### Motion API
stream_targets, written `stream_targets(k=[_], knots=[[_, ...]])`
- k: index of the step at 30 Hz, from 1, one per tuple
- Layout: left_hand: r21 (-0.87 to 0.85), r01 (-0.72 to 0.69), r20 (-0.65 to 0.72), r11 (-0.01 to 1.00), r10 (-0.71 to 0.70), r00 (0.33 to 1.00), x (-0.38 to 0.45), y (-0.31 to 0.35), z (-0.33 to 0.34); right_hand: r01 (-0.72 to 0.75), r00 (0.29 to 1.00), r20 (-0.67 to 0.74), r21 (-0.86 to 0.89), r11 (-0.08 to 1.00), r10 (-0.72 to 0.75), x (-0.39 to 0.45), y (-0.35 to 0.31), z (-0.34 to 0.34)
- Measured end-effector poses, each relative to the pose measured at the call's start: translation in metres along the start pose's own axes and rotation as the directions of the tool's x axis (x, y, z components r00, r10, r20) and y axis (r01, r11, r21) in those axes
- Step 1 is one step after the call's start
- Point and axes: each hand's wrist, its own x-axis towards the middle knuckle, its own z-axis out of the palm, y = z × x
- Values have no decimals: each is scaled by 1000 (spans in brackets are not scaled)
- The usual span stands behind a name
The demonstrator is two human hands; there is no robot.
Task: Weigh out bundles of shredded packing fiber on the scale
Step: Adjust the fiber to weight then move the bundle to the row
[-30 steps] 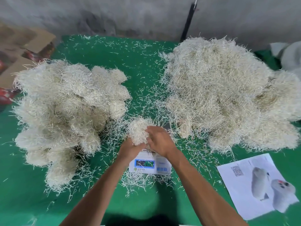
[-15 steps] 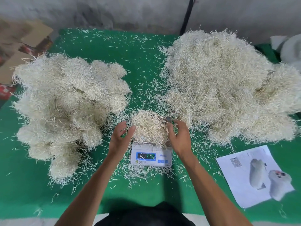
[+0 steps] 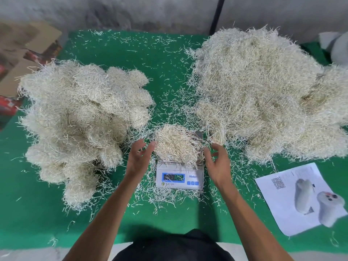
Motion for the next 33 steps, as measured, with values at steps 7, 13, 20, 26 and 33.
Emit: stream_targets(k=[7, 13, 20, 26, 33], knots=[[-52, 118, 28, 992, -117, 993, 14, 27, 16, -18, 998, 60, 63, 998, 14, 13, -24, 21], [85, 279, 167, 956, -290, 942, 18, 54, 51, -218, 964, 229, 404, 888, 133, 16, -61, 47], [-301, 316, 195, 900, -266, 944, 23, 85, 52, 67, 932, 307, 380, 923, -194, 25, -98, 26], [-83, 200, 209, 976, -179, 961, 40, 110, 27, 98, 946, 242, 423, 901, -217, 61, -131, -1], [-245, 220, 114, 944, -198, 974, 65, 119, -5, -9, 1000, 3, 572, 820, 9, 127, -134, -37]])
